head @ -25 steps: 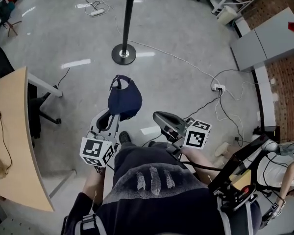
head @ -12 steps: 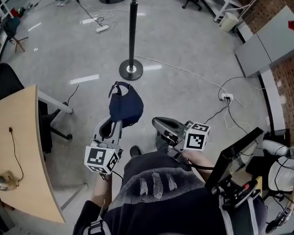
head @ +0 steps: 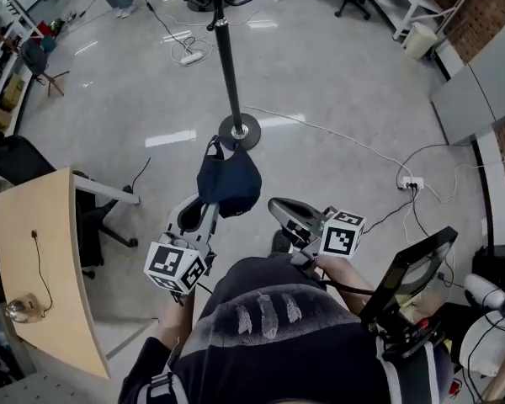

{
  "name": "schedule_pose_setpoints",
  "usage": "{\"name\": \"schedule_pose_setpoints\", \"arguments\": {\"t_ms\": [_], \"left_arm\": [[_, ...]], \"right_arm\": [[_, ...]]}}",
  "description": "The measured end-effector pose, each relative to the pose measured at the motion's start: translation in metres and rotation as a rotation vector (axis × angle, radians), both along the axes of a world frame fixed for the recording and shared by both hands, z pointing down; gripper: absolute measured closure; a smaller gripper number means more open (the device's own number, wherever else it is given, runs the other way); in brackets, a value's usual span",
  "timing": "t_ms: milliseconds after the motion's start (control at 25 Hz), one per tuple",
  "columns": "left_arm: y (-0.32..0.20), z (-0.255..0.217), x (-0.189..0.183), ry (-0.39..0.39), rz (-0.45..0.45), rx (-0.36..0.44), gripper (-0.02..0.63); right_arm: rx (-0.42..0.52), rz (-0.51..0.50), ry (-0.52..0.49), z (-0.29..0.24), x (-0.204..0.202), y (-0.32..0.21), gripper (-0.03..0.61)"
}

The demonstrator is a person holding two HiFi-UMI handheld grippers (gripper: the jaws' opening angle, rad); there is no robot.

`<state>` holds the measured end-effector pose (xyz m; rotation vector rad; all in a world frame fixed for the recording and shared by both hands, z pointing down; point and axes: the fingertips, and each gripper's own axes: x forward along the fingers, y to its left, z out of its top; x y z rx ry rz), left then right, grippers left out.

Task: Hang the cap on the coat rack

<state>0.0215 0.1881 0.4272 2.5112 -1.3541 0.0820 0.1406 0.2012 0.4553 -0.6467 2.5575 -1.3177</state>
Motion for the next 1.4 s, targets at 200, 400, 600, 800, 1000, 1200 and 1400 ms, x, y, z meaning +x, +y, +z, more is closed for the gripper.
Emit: {"name": "schedule_pose_setpoints", "arguments": {"t_ms": [200,400,600,800,1000,1200,1400], "left_arm": [[-0.042,-0.004,0.041,-0.03,-0.022,-0.019,0.549],[-0.066,-0.005,0.051,-0.035,-0.054,-0.03,0.549],[-0.088,-0.008,0.044,-0.049,-0.051,-0.019,0.549],[-0.115,-0.01,0.016,-0.033,-0.017,0.018,0.549],[-0.143,-0.009,-0.02,0.012,0.044,0.041,0.549],[-0.16,-0.014,-0.069,0.054,0.086,0.077,0.549],[-0.172,-0.013,-0.102,0.088,0.08,0.102,0.549]], "right_arm": [[-0.028,-0.009,-0.003,0.011,0.051,-0.047,0.573],[-0.04,-0.052,-0.017,0.014,0.058,-0.077,0.572],[-0.034,-0.076,-0.03,0.014,0.045,-0.096,0.573],[0.011,-0.053,0.003,0.005,0.013,-0.128,0.573],[0.032,0.025,0.005,-0.008,-0.027,-0.157,0.574],[0.042,0.044,0.05,-0.008,-0.077,-0.171,0.573],[0.04,-0.005,0.105,-0.008,-0.119,-0.174,0.573]]}}
